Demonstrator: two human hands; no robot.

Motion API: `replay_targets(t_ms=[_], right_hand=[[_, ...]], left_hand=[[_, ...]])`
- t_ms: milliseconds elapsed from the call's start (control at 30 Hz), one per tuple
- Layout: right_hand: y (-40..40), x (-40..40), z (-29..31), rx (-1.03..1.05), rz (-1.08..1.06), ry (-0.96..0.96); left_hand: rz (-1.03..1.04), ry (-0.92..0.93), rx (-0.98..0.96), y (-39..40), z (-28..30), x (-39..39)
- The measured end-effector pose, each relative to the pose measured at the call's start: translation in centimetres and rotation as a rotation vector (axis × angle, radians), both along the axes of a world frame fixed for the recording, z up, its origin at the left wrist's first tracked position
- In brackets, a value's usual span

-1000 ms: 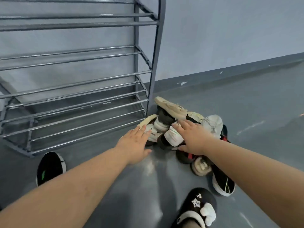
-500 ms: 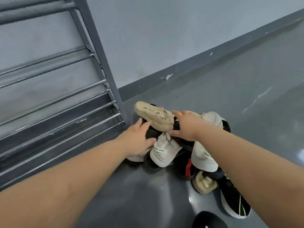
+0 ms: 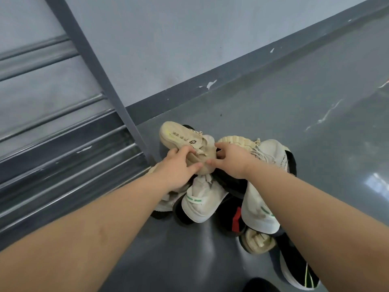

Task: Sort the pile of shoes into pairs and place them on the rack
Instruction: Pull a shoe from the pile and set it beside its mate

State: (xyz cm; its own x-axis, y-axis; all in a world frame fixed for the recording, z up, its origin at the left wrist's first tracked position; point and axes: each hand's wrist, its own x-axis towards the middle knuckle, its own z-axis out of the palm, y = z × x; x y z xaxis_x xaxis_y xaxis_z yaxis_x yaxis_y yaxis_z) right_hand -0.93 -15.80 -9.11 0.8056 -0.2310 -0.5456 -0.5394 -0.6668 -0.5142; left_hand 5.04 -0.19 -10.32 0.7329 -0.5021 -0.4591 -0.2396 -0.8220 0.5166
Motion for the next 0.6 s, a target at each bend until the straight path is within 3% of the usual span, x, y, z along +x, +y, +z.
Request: replay_targets(t_ms=[233, 467, 600], right_hand=[[1.4, -0.5, -0.2, 0.124, -0.135, -0.014], [4.0, -3.6, 1.9, 0.631, -0.382, 0.048], [7.4, -6.1, 2.5, 0.676, -0.341, 0.017]], left_hand=[[0.007, -0.105, -0.161, 2.1, 0.3, -1.4], [0.061, -0.099, -0.279, 6.0, 2.3, -4.9], [0.139, -0.095, -0.331, 9.9, 3.8, -8.0]])
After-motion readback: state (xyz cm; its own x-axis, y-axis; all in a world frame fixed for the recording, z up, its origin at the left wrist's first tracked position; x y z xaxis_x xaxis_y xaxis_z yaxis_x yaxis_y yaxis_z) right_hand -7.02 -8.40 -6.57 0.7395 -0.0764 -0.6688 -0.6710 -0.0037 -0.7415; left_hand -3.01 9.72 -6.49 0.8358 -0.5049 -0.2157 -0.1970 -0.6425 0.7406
